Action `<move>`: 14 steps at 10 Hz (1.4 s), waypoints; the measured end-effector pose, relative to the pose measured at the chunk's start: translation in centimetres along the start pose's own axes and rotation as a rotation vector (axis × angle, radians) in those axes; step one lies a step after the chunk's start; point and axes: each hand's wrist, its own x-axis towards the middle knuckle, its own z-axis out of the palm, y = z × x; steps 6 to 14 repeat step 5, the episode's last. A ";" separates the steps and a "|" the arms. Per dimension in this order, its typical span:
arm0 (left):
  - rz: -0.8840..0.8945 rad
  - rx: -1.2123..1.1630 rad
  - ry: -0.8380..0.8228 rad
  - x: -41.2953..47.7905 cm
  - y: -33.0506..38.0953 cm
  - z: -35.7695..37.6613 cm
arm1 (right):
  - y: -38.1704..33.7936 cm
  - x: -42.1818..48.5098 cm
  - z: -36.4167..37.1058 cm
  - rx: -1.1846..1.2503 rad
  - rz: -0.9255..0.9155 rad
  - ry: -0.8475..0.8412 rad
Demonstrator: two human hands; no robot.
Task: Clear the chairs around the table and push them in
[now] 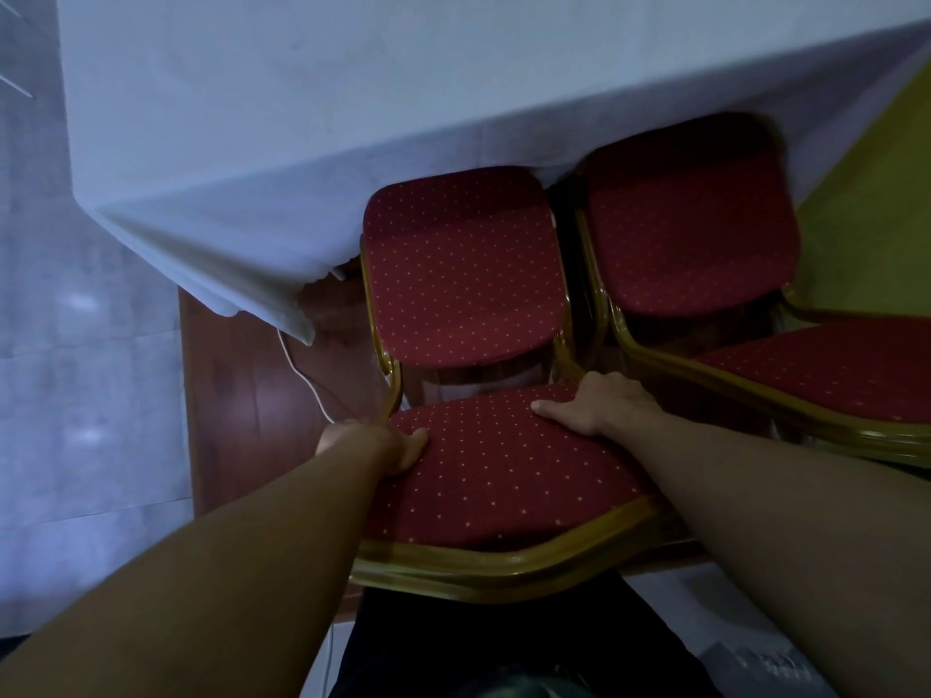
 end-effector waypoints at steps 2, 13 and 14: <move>0.227 0.358 0.355 -3.1 2.7 -3.1 | -0.5 -1.6 -0.5 0.082 -0.046 -0.010; 0.507 0.404 0.671 -8.8 8.0 -9.3 | 2.1 -4.6 -4.9 0.392 -0.126 0.259; 0.507 0.404 0.671 -8.8 8.0 -9.3 | 2.1 -4.6 -4.9 0.392 -0.126 0.259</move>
